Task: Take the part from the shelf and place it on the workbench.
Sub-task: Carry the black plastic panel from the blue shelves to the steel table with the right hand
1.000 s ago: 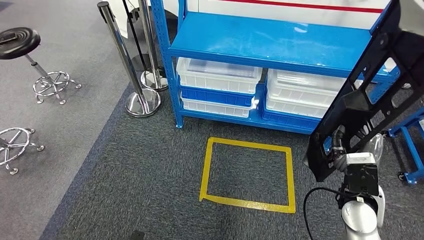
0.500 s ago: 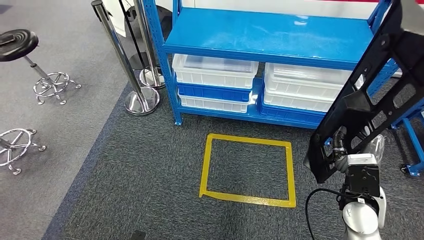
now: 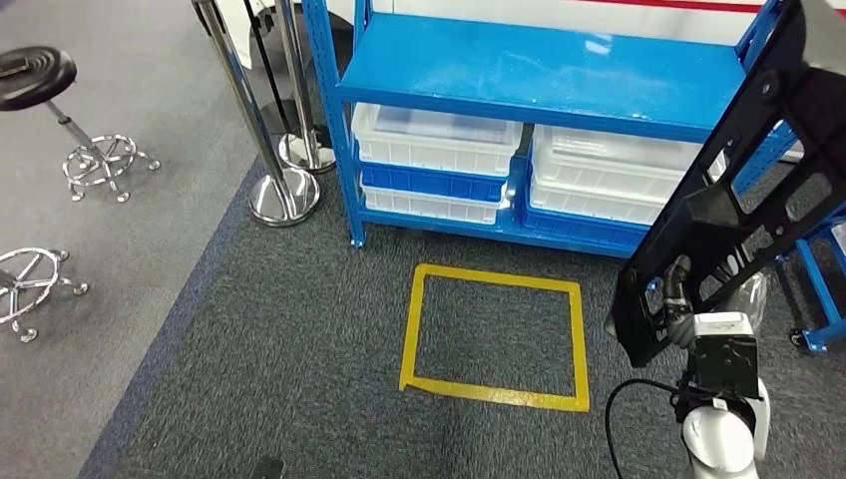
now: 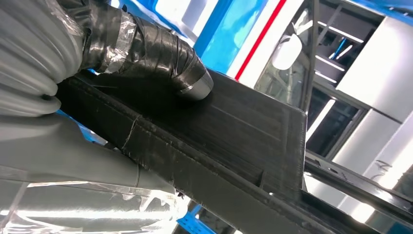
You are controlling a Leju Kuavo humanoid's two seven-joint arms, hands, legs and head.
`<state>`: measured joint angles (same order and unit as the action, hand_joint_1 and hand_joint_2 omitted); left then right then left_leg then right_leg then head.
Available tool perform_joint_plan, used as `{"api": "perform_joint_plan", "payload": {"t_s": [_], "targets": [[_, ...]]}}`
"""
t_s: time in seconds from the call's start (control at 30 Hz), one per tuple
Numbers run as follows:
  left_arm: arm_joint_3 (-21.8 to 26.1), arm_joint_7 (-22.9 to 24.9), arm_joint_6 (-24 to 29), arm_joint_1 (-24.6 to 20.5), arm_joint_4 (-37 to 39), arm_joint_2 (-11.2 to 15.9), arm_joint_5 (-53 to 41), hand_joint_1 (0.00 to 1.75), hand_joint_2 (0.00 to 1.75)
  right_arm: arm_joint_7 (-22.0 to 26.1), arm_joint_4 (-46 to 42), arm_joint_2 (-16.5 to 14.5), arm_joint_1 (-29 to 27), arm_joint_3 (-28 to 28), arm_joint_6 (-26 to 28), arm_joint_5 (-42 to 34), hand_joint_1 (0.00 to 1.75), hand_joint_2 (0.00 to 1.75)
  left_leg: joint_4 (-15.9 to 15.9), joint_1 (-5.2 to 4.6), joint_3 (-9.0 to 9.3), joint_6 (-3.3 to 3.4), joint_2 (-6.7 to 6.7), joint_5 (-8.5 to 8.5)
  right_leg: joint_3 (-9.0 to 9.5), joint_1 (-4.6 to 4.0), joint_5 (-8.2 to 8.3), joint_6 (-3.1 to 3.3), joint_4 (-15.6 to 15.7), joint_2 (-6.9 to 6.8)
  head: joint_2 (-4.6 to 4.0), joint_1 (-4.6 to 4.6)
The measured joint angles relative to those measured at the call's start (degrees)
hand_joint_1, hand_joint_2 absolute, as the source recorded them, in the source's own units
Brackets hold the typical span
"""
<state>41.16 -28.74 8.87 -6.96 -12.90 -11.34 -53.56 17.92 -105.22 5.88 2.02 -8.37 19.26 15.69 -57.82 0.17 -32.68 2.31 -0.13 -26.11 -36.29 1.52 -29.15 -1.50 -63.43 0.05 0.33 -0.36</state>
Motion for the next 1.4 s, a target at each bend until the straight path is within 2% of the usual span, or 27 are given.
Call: {"api": "perform_joint_plan", "payload": {"t_s": [0.07, 0.1, 0.13, 0.17, 0.27, 0.33, 0.43, 0.5, 0.57, 0.6, 0.63, 0.67, 0.7, 0.73, 0.8, 0.83, 0.93, 0.97, 1.0, 1.1, 1.13, 1.17, 1.2, 1.23, 1.3, 1.33, 1.4], "targets": [[0.00, 0.10, -0.10, -0.01, 0.00, 0.00, -0.07, 0.00, 1.75, 0.01, 0.00, -0.01, -0.11, -0.02, 0.00, 0.00, 1.75, 1.75, 0.07, -0.24, -0.12, 0.32, 0.07, 0.17, -2.90, -0.07, -3.58, -0.03, -6.61, 0.00, 0.00, 0.01], [0.00, 0.21, -0.14, 0.02, 0.00, 0.00, -0.08, 0.00, 1.75, 0.01, 0.00, -0.01, -0.20, -0.02, 0.00, 0.00, 1.75, 1.75, 0.01, -0.35, -0.22, 0.40, 0.08, 0.19, -4.17, -0.09, -4.61, -0.07, -9.50, 0.00, 0.00, 0.01], [0.00, 0.30, -0.18, 0.06, 0.00, 0.00, -0.08, 0.00, 1.75, 0.01, 0.00, -0.01, -0.28, -0.02, 0.00, 0.00, 1.75, 1.75, -0.10, -0.44, -0.31, 0.42, 0.08, 0.20, -4.66, -0.10, -4.58, -0.11, -10.73, -0.01, 0.00, 0.00], [0.00, 0.38, -0.21, 0.09, 0.00, 0.00, -0.08, 0.00, 1.75, 0.01, 0.00, -0.01, -0.33, -0.02, 0.00, 0.00, 1.75, 1.75, -0.25, -0.49, -0.40, 0.42, 0.07, 0.18, -4.22, -0.08, -3.61, -0.12, -10.06, -0.02, 0.00, 0.01], [0.00, 0.45, -0.27, 0.07, 0.00, -0.01, -0.08, 0.00, 1.75, 0.01, -0.01, -0.01, -0.31, -0.02, -0.01, 0.00, 1.75, 1.75, -1.11, -0.63, -0.67, 0.08, -0.03, -0.18, 0.77, -0.07, 0.74, 0.03, -0.65, -0.08, 0.00, 0.01], [0.00, 0.45, -0.31, 0.04, 0.00, 0.00, -0.10, 0.00, 1.75, 0.01, -0.02, -0.01, -0.32, -0.02, -0.01, 0.00, 1.75, 1.75, -1.53, -0.81, -0.98, -0.42, -0.10, -0.31, 2.25, -0.25, 1.31, 0.41, 2.59, 0.01, 0.00, -0.01], [0.00, 0.45, -0.43, 0.06, 0.00, 0.00, -0.33, 0.00, 1.75, 0.01, -0.02, -0.01, -0.36, -0.02, 0.00, 0.00, 1.75, 1.75, -1.77, -0.71, -1.23, -1.23, -0.12, -0.52, 2.13, -0.32, 1.67, 1.37, 2.89, 0.12, 0.00, -0.02], [0.00, 0.51, -0.62, 0.05, 0.00, 0.00, -0.40, 0.00, 1.75, 0.01, -0.03, -0.01, -0.32, -0.02, -0.01, 0.01, 1.75, 1.75, -4.53, -0.56, -2.32, -1.85, -0.11, -2.74, 2.15, -0.20, 2.05, 2.01, 3.18, -0.02, 0.00, -0.03], [-0.01, 0.68, -0.81, 0.09, 0.00, 0.00, -0.43, 0.00, 1.75, 0.01, -0.03, -0.01, -0.29, -0.02, -0.02, 0.02, 1.75, 1.75, -11.07, -0.32, -5.01, -2.27, -0.09, -6.62, 1.96, -0.31, 2.24, 2.36, 3.19, -0.16, 0.00, -0.03], [-0.02, 0.79, -0.86, 0.14, 0.00, 0.00, -0.46, 0.00, 1.75, 0.01, -0.03, -0.01, -0.30, -0.02, -0.02, 0.02, 1.75, 1.75, -14.36, -0.23, -6.33, -2.37, -0.09, -8.05, 1.82, -0.39, 2.29, 2.46, 3.16, -0.19, 0.00, -0.03], [-0.02, 0.88, -0.90, 0.21, 0.00, 0.00, -0.50, 0.00, 1.75, 0.01, -0.02, -0.02, -0.31, -0.02, -0.02, 0.02, 1.75, 1.75, -16.23, -0.17, -6.96, -2.39, -0.09, -8.52, 1.70, -0.46, 2.33, 2.51, 3.12, -0.21, 0.00, -0.03], [-0.02, 0.97, -0.91, 0.27, 0.00, 0.00, -0.55, 0.00, 1.75, 0.01, -0.02, -0.02, -0.32, -0.02, -0.02, 0.02, 1.75, 1.75, -16.04, -0.13, -6.59, -2.29, -0.09, -7.88, 1.62, -0.52, 2.36, 2.53, 3.07, -0.20, 0.00, -0.03], [-0.02, 1.03, -0.90, 0.30, 0.00, 0.00, -0.58, 0.00, 1.75, 0.01, -0.02, -0.03, -0.32, -0.02, -0.02, 0.02, 1.75, 1.75, -13.78, -0.12, -5.21, -2.09, -0.09, -6.35, 1.59, -0.56, 2.39, 2.52, 3.04, -0.19, 0.00, -0.03], [-0.02, 1.06, -0.89, 0.29, 0.00, 0.01, -0.61, 0.00, 1.75, 0.01, -0.02, -0.03, -0.32, -0.02, -0.02, 0.02, 1.75, 1.75, -10.05, -0.16, -3.14, -1.76, -0.10, -4.45, 1.60, -0.58, 2.42, 2.47, 3.02, -0.17, 0.00, -0.03], [-0.02, 1.10, -0.86, 0.17, 0.00, 0.04, -0.63, 0.00, 1.75, 0.01, -0.02, -0.03, -0.29, -0.02, -0.01, 0.03, 1.75, 1.75, -3.47, -0.47, 0.30, -1.13, -0.15, -2.16, 1.48, -0.64, 2.63, 2.13, 3.00, -0.14, 0.00, -0.03], [-0.02, 1.11, -0.84, 0.11, 0.00, 0.05, -0.63, 0.00, 1.75, 0.00, -0.02, -0.03, -0.28, -0.02, -0.01, 0.03, 1.75, 1.75, -1.79, -0.66, 1.05, -0.92, -0.18, -1.81, 1.33, -0.62, 2.80, 1.85, 2.99, -0.15, 0.00, -0.02], [-0.02, 1.24, -0.75, 0.18, 0.00, 0.06, -0.64, 0.00, 1.75, -0.02, -0.02, -0.07, -0.27, 0.00, -0.02, 0.06, 1.75, 1.75, -0.58, -0.85, 1.09, -0.33, -0.14, -1.17, 1.00, -0.37, 3.14, 0.84, 3.06, -0.18, 0.00, -0.02], [-0.02, 1.30, -0.73, 0.20, 0.00, 0.05, -0.63, 0.00, 1.75, -0.02, -0.02, -0.07, -0.24, 0.00, -0.03, 0.07, 1.75, 1.75, -0.10, -0.76, 1.10, -0.03, -0.08, -0.71, 0.83, -0.33, 2.52, 0.59, 2.60, -0.18, 0.00, -0.01], [-0.02, 1.35, -0.72, 0.18, 0.00, 0.05, -0.63, 0.00, 1.75, -0.02, -0.02, -0.07, -0.17, -0.01, -0.03, 0.08, 1.75, 1.75, 0.37, -0.65, 1.04, 0.29, 0.00, -0.24, 0.35, -0.36, 1.13, 0.42, 1.22, -0.15, 0.00, -0.01], [-0.02, 1.50, -0.70, 0.04, 0.00, 0.04, -0.64, 0.00, 1.75, -0.10, 0.08, -0.08, 0.01, -0.01, -0.05, 0.11, 1.75, 1.75, 0.64, -0.65, 0.22, 0.81, 0.14, 0.59, -2.64, -0.33, -4.98, 0.15, -7.59, -0.06, 0.00, -0.01], [-0.02, 1.55, -0.70, 0.04, 0.00, 0.04, -0.66, 0.00, 1.75, -0.14, 0.18, -0.08, 0.02, 0.00, -0.05, 0.12, 1.75, 1.75, 0.55, -0.67, -0.18, 0.82, 0.16, 0.79, -3.16, -0.25, -5.83, 0.01, -9.76, -0.06, 0.00, 0.01], [-0.02, 1.60, -0.70, 0.06, 0.00, 0.04, -0.69, 0.00, 1.75, -0.16, 0.28, -0.08, 0.03, 0.00, -0.06, 0.13, 1.75, 1.75, 0.39, -0.64, -0.59, 0.77, 0.17, 0.97, -2.90, -0.15, -5.65, -0.15, -10.27, -0.08, 0.00, -0.01], [-0.02, 1.64, -0.70, 0.08, 0.00, 0.03, -0.75, 0.00, 1.75, -0.18, 0.37, -0.07, 0.08, 0.00, -0.07, 0.13, 1.75, 1.75, 0.13, -0.59, -1.02, 0.68, 0.16, 1.12, -1.63, -0.02, -4.52, -0.29, -8.78, -0.10, 0.00, 0.01], [-0.02, 1.65, -0.70, 0.09, 0.00, 0.02, -0.82, 0.00, 1.75, -0.19, 0.43, -0.07, 0.16, -0.01, -0.07, 0.13, 1.75, 1.75, -0.23, -0.52, -1.46, 0.58, 0.15, 1.20, 0.49, 0.14, -2.91, -0.43, -5.62, -0.13, 0.00, 0.00], [-0.02, 1.66, -0.69, 0.06, 0.00, -0.01, -0.92, 0.00, 1.75, -0.20, 0.47, -0.08, 0.40, -0.01, -0.08, 0.15, 1.75, 1.75, -1.02, -0.53, -2.26, 0.17, 0.12, 1.32, 4.34, 0.17, -1.15, -0.38, 0.77, -0.10, 0.00, -0.01], [-0.02, 1.66, -0.67, 0.04, 0.00, -0.01, -0.92, 0.00, 1.75, -0.21, 0.48, -0.08, 0.51, -0.01, -0.10, 0.16, 1.75, 1.75, -1.30, -0.59, -2.53, -0.13, 0.10, 1.41, 5.26, 0.07, -0.85, -0.21, 2.52, -0.04, 0.00, -0.02], [-0.02, 1.67, -0.63, 0.03, 0.00, 0.00, -0.93, 0.00, 1.75, -0.24, 0.49, -0.10, 0.60, 0.00, -0.13, 0.20, 1.75, 1.75, -1.54, -0.71, -2.88, -0.80, 0.03, 1.85, 5.08, -0.23, -0.53, 0.40, 3.00, 0.12, 0.00, -0.03]]}}
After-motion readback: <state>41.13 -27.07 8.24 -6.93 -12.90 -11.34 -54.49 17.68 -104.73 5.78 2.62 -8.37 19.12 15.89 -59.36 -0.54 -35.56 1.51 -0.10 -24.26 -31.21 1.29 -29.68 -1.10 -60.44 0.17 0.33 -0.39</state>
